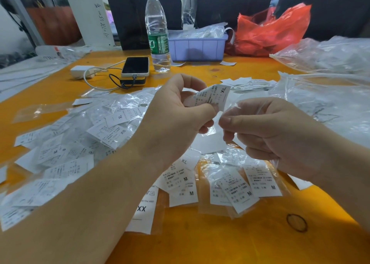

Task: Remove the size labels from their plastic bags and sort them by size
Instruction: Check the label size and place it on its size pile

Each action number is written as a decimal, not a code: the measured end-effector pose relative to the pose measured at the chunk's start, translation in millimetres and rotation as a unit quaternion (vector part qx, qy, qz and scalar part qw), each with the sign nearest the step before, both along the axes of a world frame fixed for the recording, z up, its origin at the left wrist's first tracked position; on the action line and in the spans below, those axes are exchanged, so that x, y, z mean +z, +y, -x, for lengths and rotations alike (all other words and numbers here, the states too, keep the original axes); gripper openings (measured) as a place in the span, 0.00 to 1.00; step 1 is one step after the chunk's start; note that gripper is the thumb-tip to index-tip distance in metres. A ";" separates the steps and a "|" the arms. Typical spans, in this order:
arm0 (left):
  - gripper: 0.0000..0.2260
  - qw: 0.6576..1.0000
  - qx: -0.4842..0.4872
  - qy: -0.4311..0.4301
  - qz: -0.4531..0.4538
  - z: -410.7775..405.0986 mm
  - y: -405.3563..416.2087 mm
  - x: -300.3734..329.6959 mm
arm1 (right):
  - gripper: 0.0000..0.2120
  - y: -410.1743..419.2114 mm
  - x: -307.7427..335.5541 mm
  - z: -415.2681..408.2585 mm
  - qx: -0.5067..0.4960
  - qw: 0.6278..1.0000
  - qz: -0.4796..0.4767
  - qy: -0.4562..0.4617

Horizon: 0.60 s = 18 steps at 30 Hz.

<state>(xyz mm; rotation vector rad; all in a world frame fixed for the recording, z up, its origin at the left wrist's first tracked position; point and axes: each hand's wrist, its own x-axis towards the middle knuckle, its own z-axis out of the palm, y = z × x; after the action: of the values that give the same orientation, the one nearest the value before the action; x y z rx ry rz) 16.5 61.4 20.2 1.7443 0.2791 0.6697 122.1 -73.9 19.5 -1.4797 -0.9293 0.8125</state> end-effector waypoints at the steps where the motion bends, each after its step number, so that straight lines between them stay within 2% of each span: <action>1: 0.13 1.000 0.005 -0.002 -0.007 0.0 0.0 -0.5 | 0.07 0.0 0.2 0.8 0.004 1.000 -0.001 0.001; 8: 0.17 0.999 0.037 -0.006 -0.038 -0.9 1.3 -2.9 | 0.04 0.3 -0.4 1.9 0.003 1.000 -0.014 0.004; 13: 0.23 0.999 0.037 -0.003 0.001 -0.2 0.3 -1.8 | 0.09 1.0 -0.7 1.2 -0.024 0.999 -0.024 0.016; 15: 0.22 0.999 0.034 0.005 0.011 -0.1 0.3 -1.1 | 0.08 0.8 0.2 1.0 -0.033 0.999 -0.026 0.016; 18: 0.16 0.999 0.018 0.011 0.030 -0.3 1.0 -0.2 | 0.05 -0.1 1.4 1.1 -0.035 0.999 -0.022 0.011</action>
<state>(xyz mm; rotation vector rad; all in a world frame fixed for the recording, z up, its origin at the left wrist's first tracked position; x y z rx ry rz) 16.8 62.4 20.0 1.6940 0.3426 0.6626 121.0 -74.1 20.9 -1.4543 -0.8704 0.7511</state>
